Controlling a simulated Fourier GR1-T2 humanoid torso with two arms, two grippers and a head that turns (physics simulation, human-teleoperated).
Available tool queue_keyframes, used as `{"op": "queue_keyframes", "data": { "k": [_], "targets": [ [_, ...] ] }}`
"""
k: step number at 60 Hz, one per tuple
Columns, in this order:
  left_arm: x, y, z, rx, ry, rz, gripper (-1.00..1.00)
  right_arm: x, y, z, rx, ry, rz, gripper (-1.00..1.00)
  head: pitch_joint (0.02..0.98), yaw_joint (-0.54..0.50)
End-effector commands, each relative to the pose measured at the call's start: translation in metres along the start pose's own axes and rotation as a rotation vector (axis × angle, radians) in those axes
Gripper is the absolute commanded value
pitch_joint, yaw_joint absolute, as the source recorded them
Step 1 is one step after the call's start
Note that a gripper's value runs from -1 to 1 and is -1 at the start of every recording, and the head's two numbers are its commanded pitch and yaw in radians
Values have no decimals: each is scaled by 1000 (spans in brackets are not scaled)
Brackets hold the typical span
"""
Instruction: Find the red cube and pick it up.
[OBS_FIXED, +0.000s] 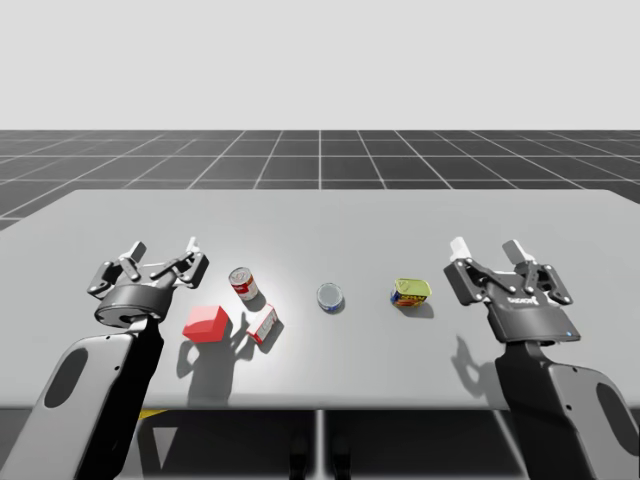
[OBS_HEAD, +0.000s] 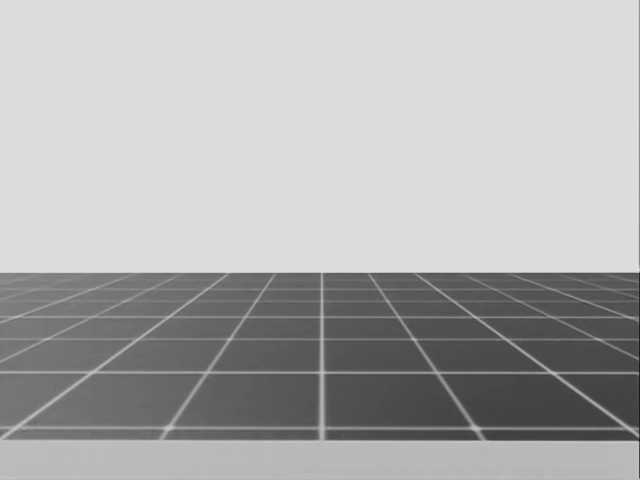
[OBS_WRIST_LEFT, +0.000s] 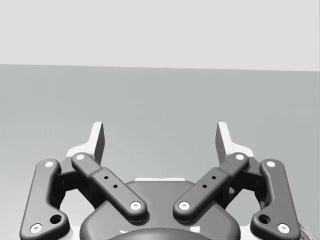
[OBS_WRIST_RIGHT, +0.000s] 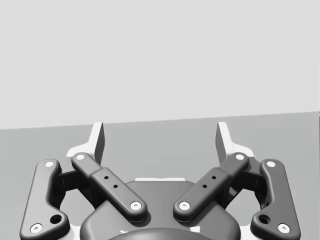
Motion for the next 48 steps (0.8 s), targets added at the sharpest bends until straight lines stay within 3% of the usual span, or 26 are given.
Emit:
{"op": "queue_keyframes", "data": {
  "k": [1,3,6,8,14,34,48],
  "targets": [
    [1,0,0,-1,-1,-1,-1000,1,3,2,-31,-27,-4,-1000,75,2],
    [1,0,0,0,-2,-3,-1000,1,5,3,-34,-28,-14,-1000,75,3],
    [1,0,0,-1,-1,-3,-1000,1,5,2,-15,-20,2,-1000,76,4],
    [0,0,0,-1,-1,-4,-1000,1,5,2,1,4,-21,-1000,81,6],
    [0,-1,0,-2,0,-4,-1000,-1,3,0,14,35,-2,-1000,106,6],
    [-1,-1,0,-2,12,-21,-1000,-2,2,-1,-5,28,10,-1000,356,11],
    [-1,-2,-1,0,20,-32,-1000,-4,3,-2,-10,32,42,-1000,530,22]
  ]
}}
